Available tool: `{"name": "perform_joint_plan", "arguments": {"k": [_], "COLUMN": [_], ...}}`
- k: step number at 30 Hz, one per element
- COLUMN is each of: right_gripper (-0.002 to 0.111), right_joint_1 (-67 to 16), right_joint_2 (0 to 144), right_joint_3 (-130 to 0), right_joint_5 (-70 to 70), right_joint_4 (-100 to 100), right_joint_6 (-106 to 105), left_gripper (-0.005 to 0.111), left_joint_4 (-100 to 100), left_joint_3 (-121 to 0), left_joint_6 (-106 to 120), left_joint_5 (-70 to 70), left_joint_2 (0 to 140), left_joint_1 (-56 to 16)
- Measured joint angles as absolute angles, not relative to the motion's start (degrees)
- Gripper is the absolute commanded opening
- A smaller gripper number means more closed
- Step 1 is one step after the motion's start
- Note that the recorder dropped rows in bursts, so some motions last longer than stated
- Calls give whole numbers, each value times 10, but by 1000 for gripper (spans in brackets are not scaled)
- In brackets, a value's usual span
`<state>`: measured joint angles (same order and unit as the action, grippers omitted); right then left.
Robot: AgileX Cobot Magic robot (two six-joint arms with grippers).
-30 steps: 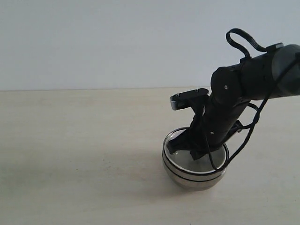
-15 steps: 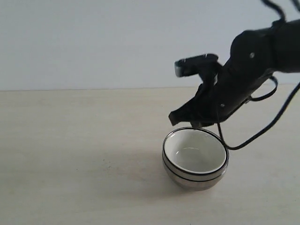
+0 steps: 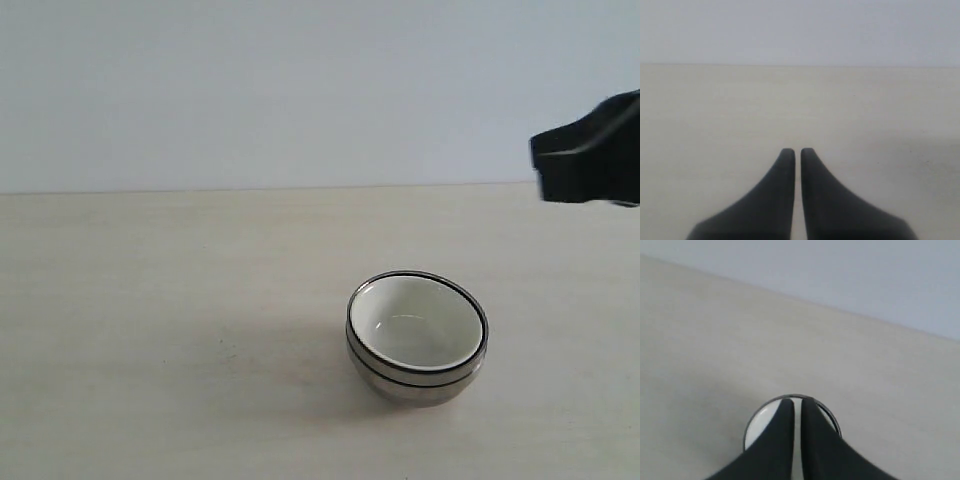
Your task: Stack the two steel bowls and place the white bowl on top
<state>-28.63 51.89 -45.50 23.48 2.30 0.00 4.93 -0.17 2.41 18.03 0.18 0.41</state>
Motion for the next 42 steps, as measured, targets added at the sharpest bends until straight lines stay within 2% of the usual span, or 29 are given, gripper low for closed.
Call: {"name": "perform_joint_plan", "arguments": {"k": [7, 20, 25, 28, 36, 42], "right_gripper": [0, 0, 0, 0, 0, 0], "right_joint_1": [-286, -286, -272, -247, -168, -104], "right_joint_2": [293, 17, 1, 1, 1, 1], "right_joint_3": [-399, -398, -404, -403, -393, -374], "right_joint_5": [226, 263, 312, 316, 261, 246], "right_joint_4": [5, -45, -190, -211, 4, 78], "right_joint_6": [-15, -29, 94, 133, 26, -17], "left_gripper": [4, 4, 4, 4, 4, 4], "left_joint_4": [49, 49, 49, 49, 49, 49], "left_joint_3": [-2, -2, -2, -2, -2, -2], "left_joint_6": [24, 24, 24, 24, 24, 24], "left_joint_5": [180, 180, 180, 180, 180, 180], "left_joint_2": [2, 2, 2, 2, 2, 2], "left_joint_1": [4, 4, 4, 4, 4, 4]}}
